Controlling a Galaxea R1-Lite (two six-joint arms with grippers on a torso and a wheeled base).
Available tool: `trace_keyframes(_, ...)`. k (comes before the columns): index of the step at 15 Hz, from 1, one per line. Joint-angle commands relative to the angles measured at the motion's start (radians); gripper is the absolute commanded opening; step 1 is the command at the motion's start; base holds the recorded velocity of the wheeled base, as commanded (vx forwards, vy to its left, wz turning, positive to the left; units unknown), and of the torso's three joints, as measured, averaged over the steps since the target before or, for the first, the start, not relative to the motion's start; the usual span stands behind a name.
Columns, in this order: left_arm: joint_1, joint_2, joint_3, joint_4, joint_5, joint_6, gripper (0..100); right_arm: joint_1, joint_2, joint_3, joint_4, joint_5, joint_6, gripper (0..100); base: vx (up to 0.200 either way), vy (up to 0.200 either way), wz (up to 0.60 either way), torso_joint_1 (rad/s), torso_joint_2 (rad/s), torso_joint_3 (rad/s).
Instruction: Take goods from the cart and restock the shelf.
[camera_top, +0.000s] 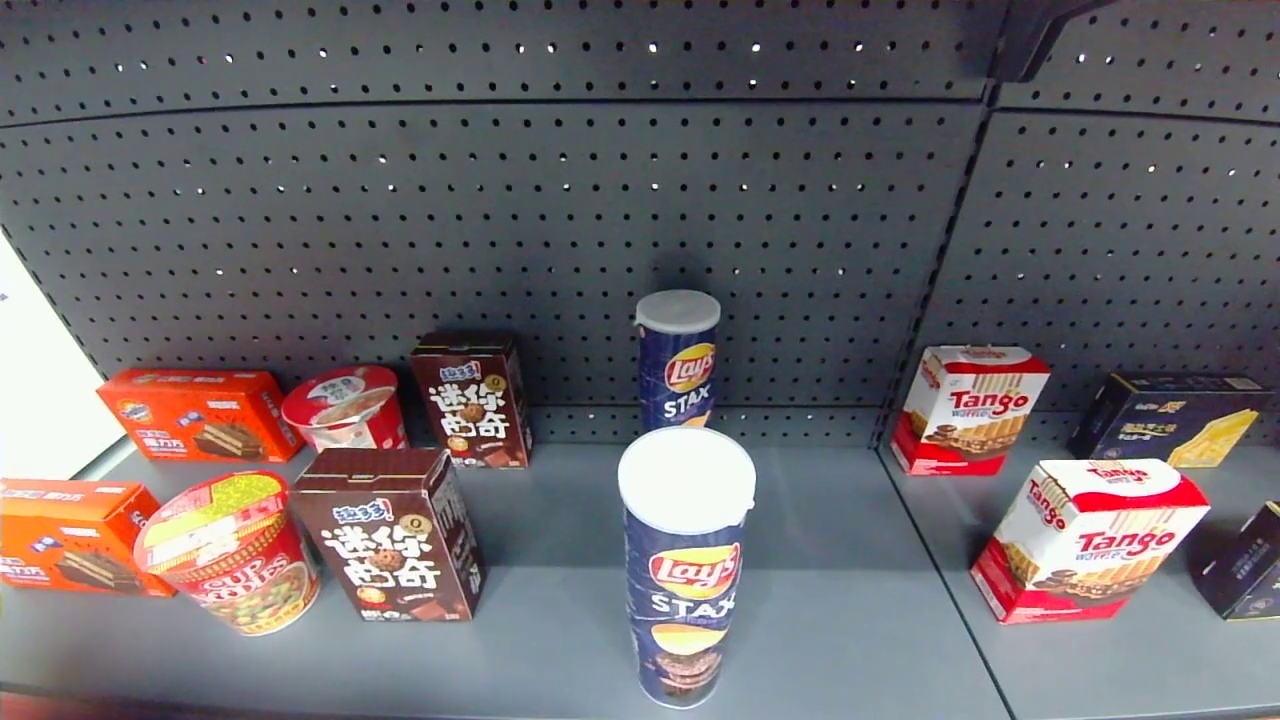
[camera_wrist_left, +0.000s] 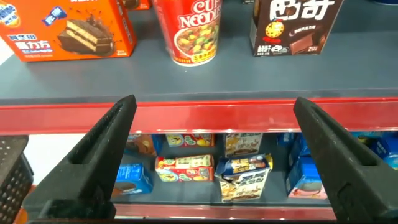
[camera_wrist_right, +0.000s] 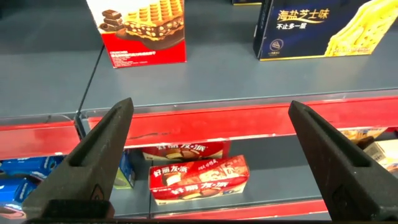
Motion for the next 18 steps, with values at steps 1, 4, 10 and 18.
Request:
trace_keyframes(1, 0.001, 0.002, 0.0, 0.0, 0.0, -0.001, 100, 0.0, 0.001, 0.0, 0.0, 0.001, 0.001, 100, 0.0, 0.0, 0.0, 0.0, 0.0, 0.0)
trace_keyframes(4, 0.001, 0.002, 0.0, 0.0, 0.0, -0.001, 100, 0.0, 0.001, 0.0, 0.0, 0.001, 0.001, 100, 0.0, 0.0, 0.0, 0.0, 0.0, 0.0)
trace_keyframes(10, 0.001, 0.002, 0.0, 0.0, 0.0, -0.001, 100, 0.0, 0.001, 0.0, 0.0, 0.001, -0.001, 100, 0.0, 0.0, 0.0, 0.0, 0.0, 0.0)
trace_keyframes(18, 0.001, 0.002, 0.0, 0.0, -0.001, 0.002, 100, 0.0, 0.001, 0.0, 0.0, 0.001, 0.001, 100, 0.0, 0.0, 0.0, 0.0, 0.0, 0.0)
